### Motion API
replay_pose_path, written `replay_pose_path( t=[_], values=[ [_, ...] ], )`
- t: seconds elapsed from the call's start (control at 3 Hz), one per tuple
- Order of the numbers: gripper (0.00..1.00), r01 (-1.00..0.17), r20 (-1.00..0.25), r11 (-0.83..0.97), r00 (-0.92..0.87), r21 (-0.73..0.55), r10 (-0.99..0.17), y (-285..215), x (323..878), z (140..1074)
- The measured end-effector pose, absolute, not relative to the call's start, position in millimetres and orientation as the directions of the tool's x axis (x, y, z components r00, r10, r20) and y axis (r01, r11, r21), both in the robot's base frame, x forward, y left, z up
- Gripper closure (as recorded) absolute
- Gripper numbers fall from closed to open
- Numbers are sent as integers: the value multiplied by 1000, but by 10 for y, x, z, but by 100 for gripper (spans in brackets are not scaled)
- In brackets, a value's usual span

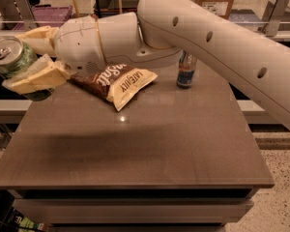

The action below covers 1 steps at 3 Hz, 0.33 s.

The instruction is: Pick green can

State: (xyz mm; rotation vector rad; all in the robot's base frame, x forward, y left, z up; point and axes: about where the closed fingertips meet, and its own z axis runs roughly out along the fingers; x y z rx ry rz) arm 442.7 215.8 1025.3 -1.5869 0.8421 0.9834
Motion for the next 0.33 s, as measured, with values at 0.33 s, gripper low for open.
replay_pose_path(
  t=[0.33],
  values=[
    [100,-891,-908,-213,417,-400,-38,2158,4427,10253]
  ],
)
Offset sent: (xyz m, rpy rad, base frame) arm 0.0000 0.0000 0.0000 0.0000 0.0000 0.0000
